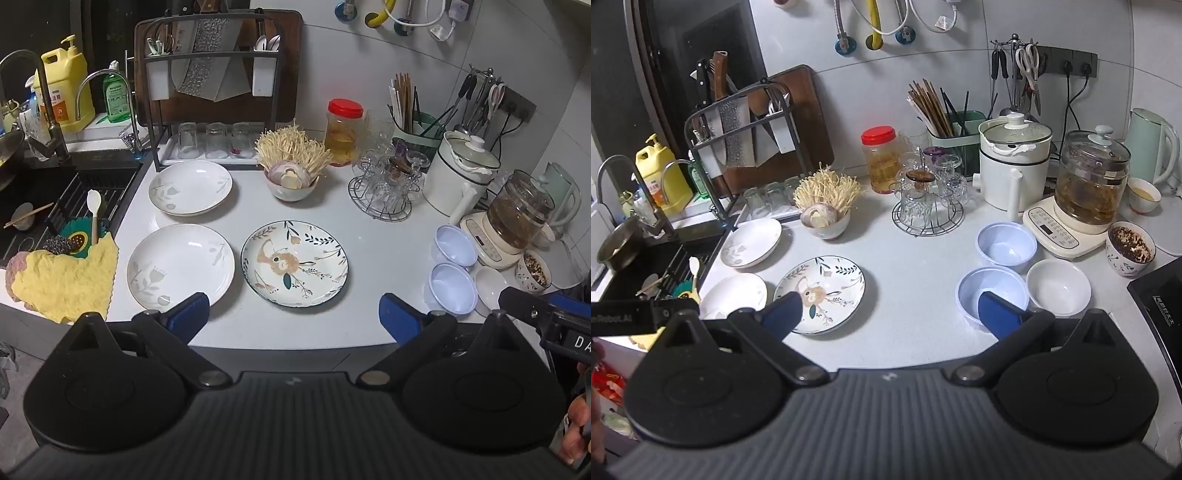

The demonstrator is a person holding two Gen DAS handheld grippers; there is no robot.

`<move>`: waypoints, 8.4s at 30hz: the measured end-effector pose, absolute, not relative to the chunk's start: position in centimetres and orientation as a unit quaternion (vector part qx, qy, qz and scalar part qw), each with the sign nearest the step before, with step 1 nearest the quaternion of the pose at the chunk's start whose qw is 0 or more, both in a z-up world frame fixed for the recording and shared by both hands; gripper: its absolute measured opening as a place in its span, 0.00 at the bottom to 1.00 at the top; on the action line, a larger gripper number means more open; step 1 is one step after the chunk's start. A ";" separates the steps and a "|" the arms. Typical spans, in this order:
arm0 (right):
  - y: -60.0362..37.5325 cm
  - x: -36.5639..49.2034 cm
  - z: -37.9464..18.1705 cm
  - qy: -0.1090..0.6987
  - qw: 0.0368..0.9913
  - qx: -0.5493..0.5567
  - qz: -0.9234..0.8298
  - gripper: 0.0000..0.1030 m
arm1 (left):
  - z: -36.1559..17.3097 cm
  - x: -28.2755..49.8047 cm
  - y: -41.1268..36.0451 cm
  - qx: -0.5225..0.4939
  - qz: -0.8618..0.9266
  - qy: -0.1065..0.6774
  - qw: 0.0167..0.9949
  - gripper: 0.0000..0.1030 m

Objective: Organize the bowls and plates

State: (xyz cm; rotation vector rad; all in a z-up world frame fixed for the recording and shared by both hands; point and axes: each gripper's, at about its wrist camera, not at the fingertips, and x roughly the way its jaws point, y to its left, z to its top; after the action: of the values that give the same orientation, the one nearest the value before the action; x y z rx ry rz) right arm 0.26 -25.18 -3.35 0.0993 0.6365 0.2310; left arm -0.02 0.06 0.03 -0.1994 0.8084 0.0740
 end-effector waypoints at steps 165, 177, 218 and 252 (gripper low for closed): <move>-5.0 6.4 -10.9 0.371 0.909 0.123 0.143 0.96 | -11.0 11.2 23.3 -0.083 0.009 0.470 0.879 0.97; -0.2 10.3 -16.3 0.445 0.868 0.162 0.150 0.67 | -16.0 15.3 29.0 -0.091 -0.019 0.493 0.865 0.96; 2.7 15.0 -20.0 0.473 0.858 0.181 0.082 0.22 | -21.6 22.5 32.4 -0.113 -0.123 0.513 0.842 0.20; -9.8 14.9 -12.9 0.437 0.880 0.173 0.069 0.22 | -14.3 22.5 18.9 -0.127 -0.140 0.521 0.833 0.20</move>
State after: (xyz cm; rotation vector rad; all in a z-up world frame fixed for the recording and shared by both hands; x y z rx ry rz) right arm 14.95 -9.82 -12.95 0.3604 0.9106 0.1444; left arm 22.52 18.93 -14.30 -0.2693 1.1032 -0.2964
